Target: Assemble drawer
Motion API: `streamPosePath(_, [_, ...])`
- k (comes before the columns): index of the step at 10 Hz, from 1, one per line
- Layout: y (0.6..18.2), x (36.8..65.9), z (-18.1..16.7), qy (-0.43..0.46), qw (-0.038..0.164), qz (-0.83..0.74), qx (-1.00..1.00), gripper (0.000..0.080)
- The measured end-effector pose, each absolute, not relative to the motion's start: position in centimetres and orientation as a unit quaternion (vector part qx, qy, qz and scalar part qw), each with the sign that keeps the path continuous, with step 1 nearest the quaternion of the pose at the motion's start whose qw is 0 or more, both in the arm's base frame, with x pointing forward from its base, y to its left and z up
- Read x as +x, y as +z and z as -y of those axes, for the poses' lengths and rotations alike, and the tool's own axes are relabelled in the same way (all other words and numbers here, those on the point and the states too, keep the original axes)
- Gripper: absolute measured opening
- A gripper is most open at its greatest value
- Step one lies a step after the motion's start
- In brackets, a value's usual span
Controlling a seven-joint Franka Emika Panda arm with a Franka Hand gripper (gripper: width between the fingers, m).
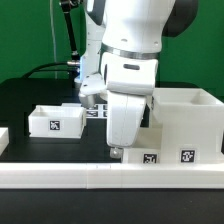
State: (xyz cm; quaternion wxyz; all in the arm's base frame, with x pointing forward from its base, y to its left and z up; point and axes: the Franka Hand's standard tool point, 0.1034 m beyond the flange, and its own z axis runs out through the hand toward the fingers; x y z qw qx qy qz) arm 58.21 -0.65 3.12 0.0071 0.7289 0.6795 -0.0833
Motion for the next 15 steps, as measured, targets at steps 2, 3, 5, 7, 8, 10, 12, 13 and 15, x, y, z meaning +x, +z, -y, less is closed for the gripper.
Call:
streamPosePath(2, [3.0,58.1,0.8,-0.084,0.01,-0.679,0.729,0.0649])
streamPosePath(3, [3.0,58.1,0.8,-0.084,0.01,-0.679,0.729,0.0649])
streamPosePath(5, [2.9,57.9,0.9,-0.089,0.003,-0.691,0.718,0.0649])
streamPosePath(7, [2.6,57.7,-1.1,-0.09,-0.005,-0.695,0.713,0.0649])
streamPosePath(8, [2.7,57.9,-1.7,-0.09,-0.005,-0.698,0.711,0.0649])
streamPosePath(10, [2.6,57.8,-1.3,-0.09,-0.006,-0.696,0.712,0.0649])
streamPosePath(12, [2.6,57.8,-0.9,-0.089,-0.008,-0.699,0.709,0.0649])
streamPosePath(13, [2.6,57.8,-0.7,-0.086,-0.014,-0.706,0.703,0.0649])
streamPosePath(15, [2.5,57.9,0.5,-0.062,-0.039,-0.701,0.709,0.0649])
